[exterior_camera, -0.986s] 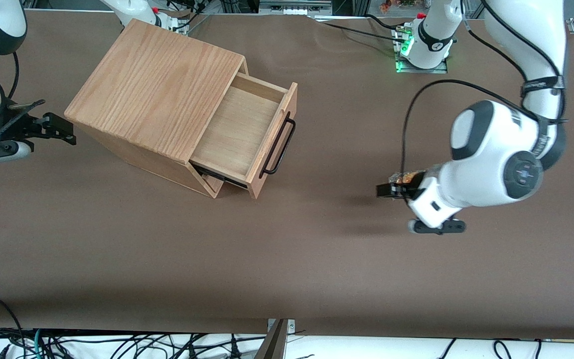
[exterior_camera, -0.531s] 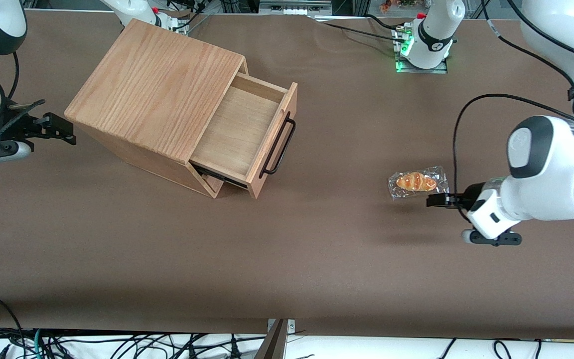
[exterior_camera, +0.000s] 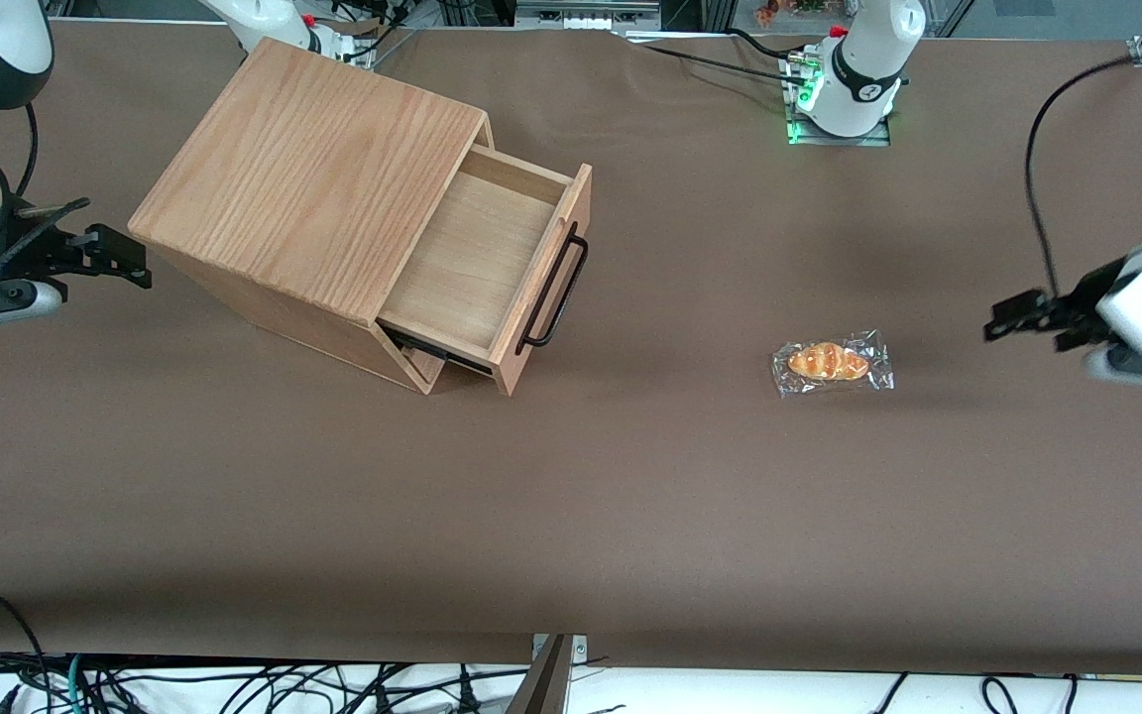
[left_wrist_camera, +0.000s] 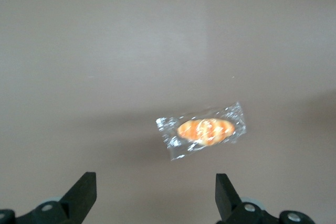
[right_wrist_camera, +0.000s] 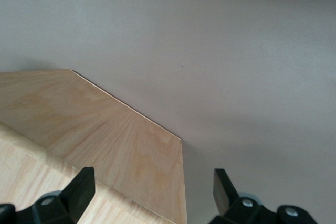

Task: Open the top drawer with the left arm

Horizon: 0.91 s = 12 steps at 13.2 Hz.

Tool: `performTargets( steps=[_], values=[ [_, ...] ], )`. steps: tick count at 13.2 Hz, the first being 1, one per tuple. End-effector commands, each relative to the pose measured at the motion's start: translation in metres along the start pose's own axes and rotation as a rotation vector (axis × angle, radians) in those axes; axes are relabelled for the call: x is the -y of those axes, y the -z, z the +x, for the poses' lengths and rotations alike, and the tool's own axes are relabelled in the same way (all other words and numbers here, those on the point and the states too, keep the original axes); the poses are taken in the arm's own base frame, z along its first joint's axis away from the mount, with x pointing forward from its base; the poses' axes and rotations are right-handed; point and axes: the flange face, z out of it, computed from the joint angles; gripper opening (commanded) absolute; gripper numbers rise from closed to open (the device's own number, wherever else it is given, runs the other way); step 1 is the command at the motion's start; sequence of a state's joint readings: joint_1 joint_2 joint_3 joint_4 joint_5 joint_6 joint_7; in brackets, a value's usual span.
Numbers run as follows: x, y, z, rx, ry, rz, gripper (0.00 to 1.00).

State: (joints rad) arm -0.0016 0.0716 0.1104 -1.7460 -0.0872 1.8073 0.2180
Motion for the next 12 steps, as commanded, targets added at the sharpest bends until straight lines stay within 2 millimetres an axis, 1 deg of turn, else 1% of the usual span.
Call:
performTargets(
  steps=[1,2,4,7,8,12],
  values=[
    [-0.028,0.036,-0.036,-0.004,-0.074,0.034,1.0],
    [-0.038,0.053,-0.04,-0.011,-0.095,0.043,1.0],
    [-0.076,0.073,-0.04,0.015,-0.176,0.1,1.0],
    [-0.083,0.082,-0.045,0.006,-0.185,0.097,1.0],
    [-0.082,0.076,-0.045,0.017,-0.182,0.096,1.0],
    [-0.077,0.074,-0.041,0.021,-0.167,0.093,1.0]
  ],
)
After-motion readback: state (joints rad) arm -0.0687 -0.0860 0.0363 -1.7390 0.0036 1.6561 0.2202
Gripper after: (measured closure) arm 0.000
